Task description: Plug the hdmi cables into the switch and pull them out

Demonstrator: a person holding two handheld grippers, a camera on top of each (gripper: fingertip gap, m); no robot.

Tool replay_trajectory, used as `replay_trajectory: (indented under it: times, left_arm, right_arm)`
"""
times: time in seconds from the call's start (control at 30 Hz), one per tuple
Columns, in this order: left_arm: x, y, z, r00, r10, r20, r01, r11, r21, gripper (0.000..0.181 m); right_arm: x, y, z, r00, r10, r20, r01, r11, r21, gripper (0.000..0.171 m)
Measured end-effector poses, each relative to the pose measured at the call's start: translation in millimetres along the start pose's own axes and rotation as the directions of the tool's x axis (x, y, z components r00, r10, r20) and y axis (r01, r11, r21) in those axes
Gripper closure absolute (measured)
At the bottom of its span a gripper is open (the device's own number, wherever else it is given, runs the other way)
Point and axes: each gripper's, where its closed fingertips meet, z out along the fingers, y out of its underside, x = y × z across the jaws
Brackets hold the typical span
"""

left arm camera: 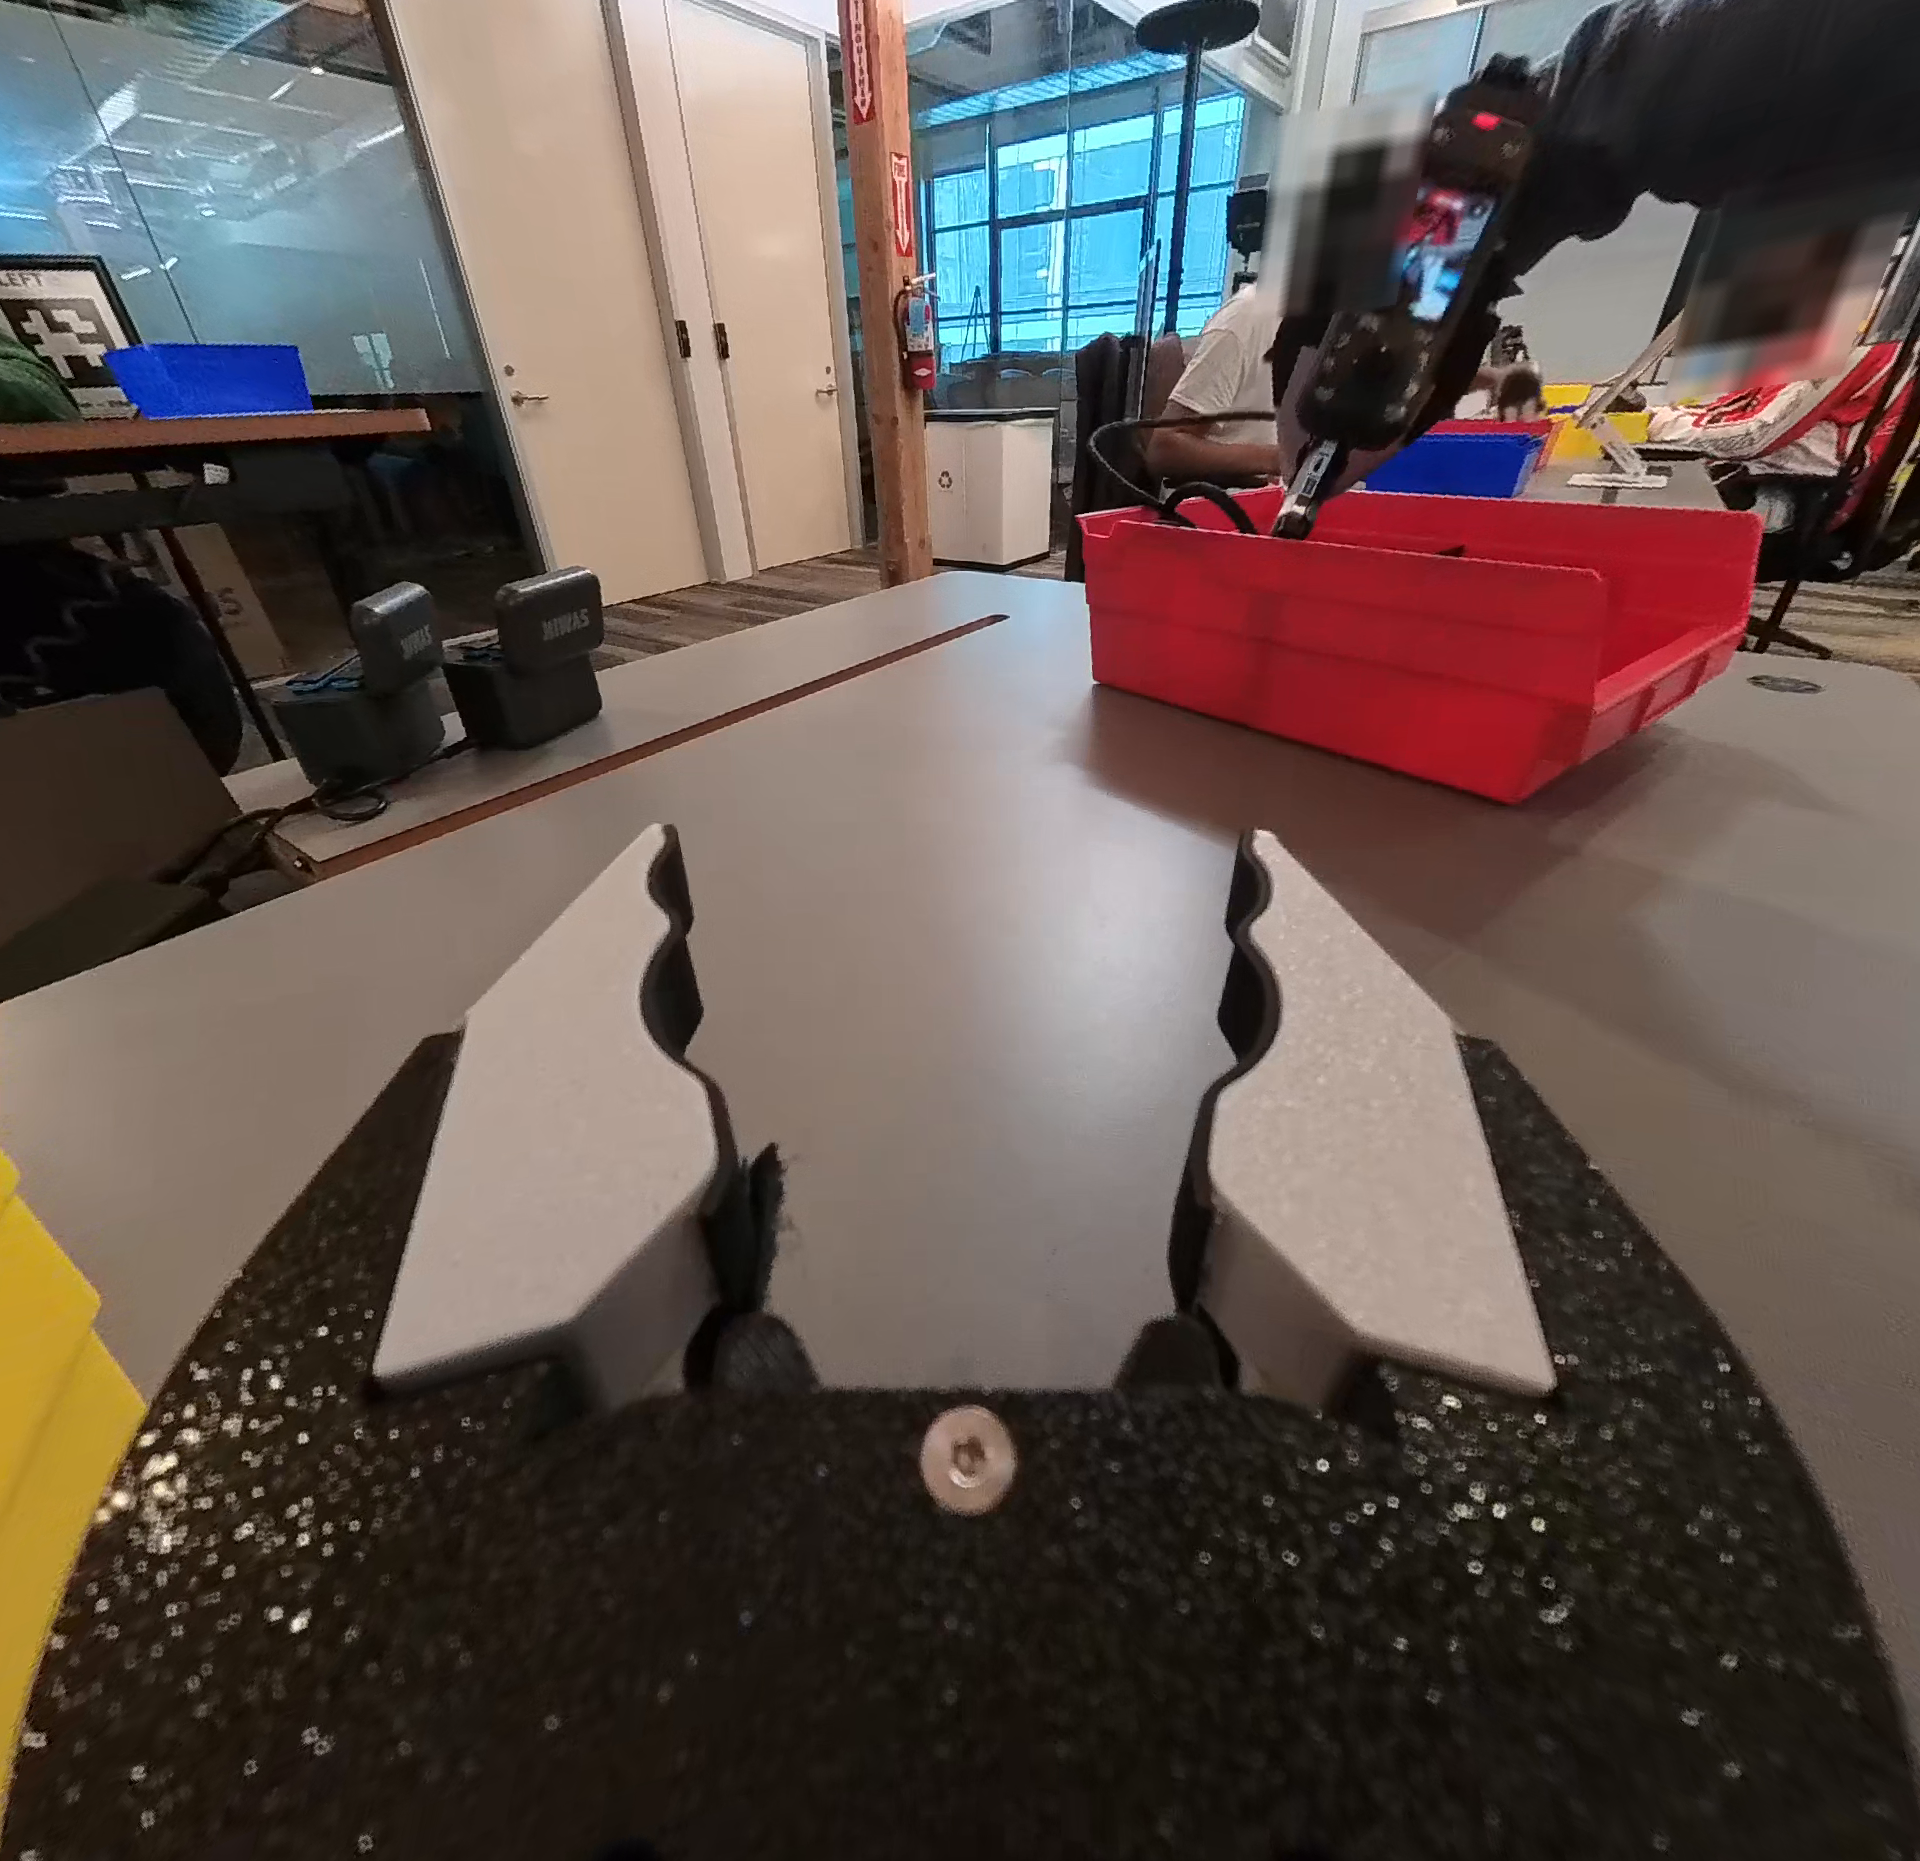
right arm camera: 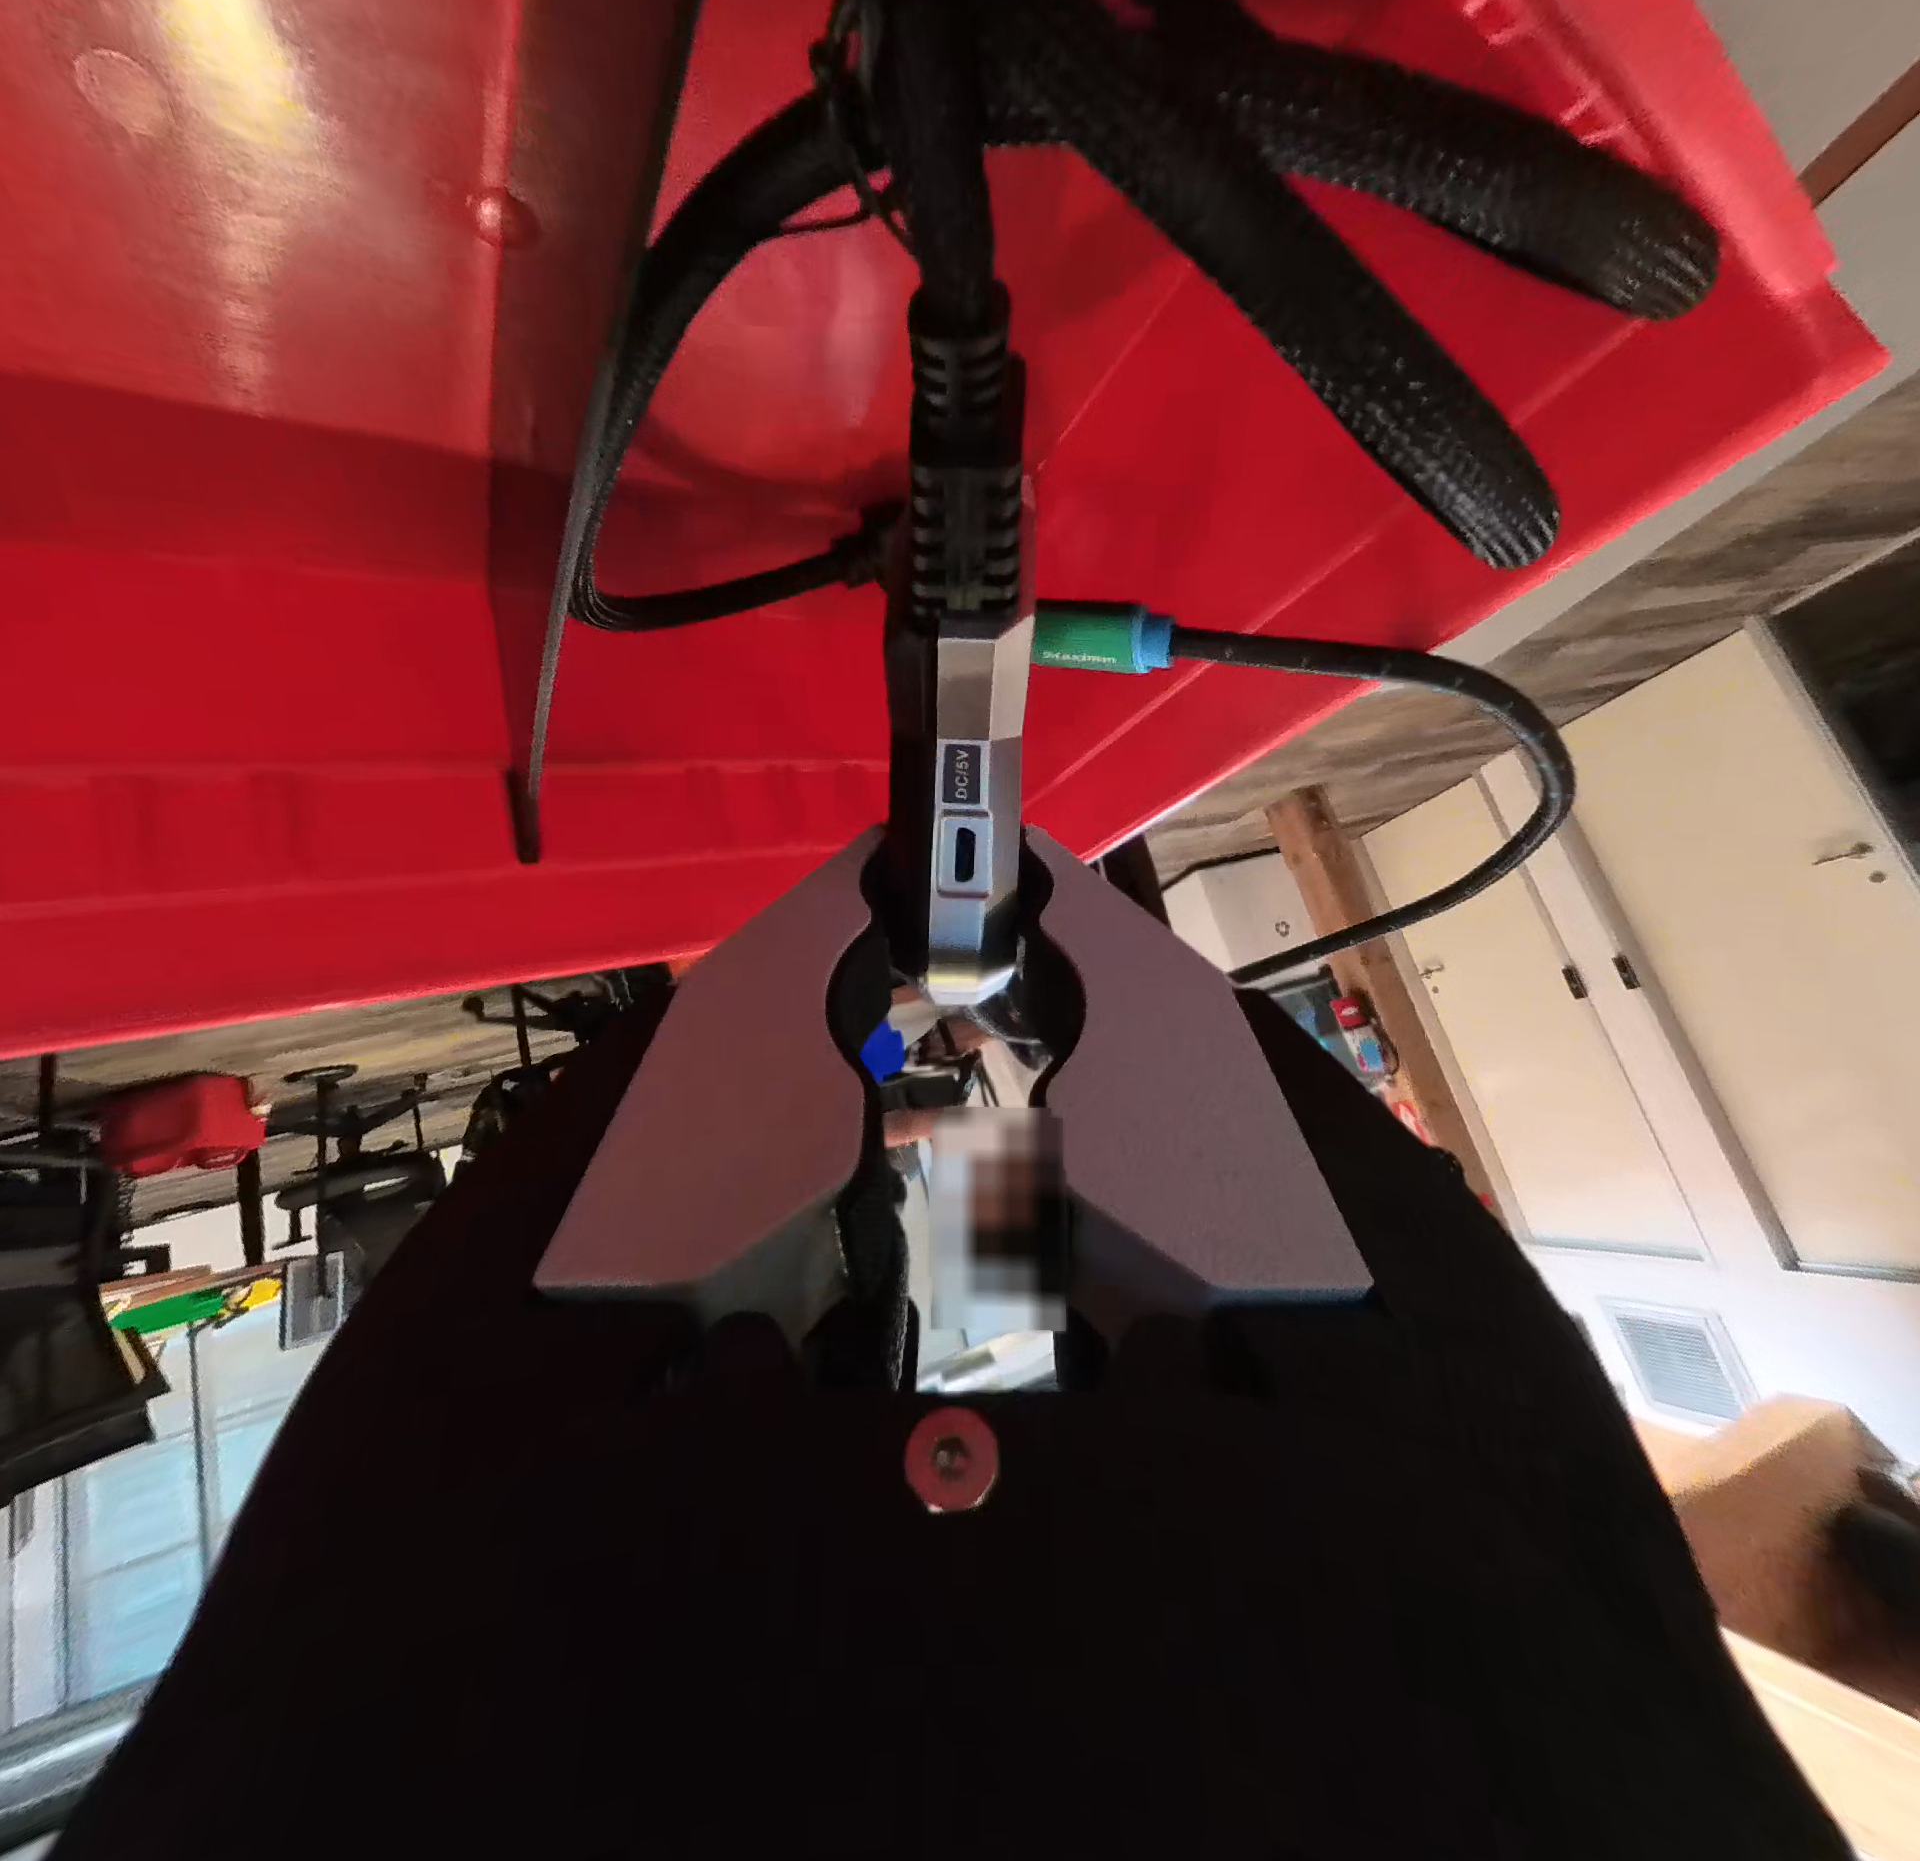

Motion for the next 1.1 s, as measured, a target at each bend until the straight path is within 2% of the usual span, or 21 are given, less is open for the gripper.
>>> replay_trajectory:
  times: [0.2, 0.3, 0.43, 0.53, 0.63, 0.73, 0.8, 0.87, 1.1]
  left_arm:
    - [0, -1, -1, 1.000, -0.008, -0.002, 0.008, 1.000, 0.006, 0.081]
    - [-1, -1, 0, 1.000, -0.015, -0.002, 0.015, 1.000, 0.006, 0.082]
    - [1, -1, 0, 1.000, -0.015, -0.009, 0.015, 1.000, 0.005, 0.083]
    - [2, 0, 1, 1.000, -0.009, -0.012, 0.010, 1.000, 0.002, 0.083]
    - [2, -1, 0, 1.000, -0.011, -0.014, 0.011, 1.000, 0.004, 0.083]
    - [2, -1, -1, 1.000, -0.020, -0.015, 0.020, 1.000, 0.006, 0.083]
    - [1, -1, -2, 0.999, -0.027, -0.017, 0.027, 1.000, 0.008, 0.083]
    - [1, -1, -2, 0.999, -0.032, -0.017, 0.033, 0.999, 0.009, 0.083]
    - [1, -1, -1, 0.999, -0.035, -0.019, 0.035, 0.999, 0.006, 0.083]
  right_arm:
    - [-1, 0, -8, 1.000, -0.006, 0.007, 0.006, 0.998, -0.069, 0.154]
    - [0, -11, -16, 0.998, 0.057, 0.003, -0.057, 0.998, 0.011, 0.153]
    - [5, -49, -40, 0.985, 0.172, 0.015, -0.170, 0.952, 0.253, 0.153]
    - [16, -71, -54, 0.986, 0.159, -0.043, -0.140, 0.947, 0.290, 0.153]
    - [26, -80, -58, 0.983, 0.145, -0.112, -0.111, 0.958, 0.263, 0.152]
    - [27, -74, -60, 0.982, 0.158, -0.106, -0.134, 0.969, 0.209, 0.146]
    - [22, -68, -63, 0.973, 0.223, -0.050, -0.210, 0.957, 0.199, 0.131]
    - [19, -61, -68, 0.953, 0.303, 0.000, -0.296, 0.930, 0.217, 0.123]
    - [5, -19, -84, 0.847, 0.526, 0.076, -0.519, 0.787, 0.333, 0.122]
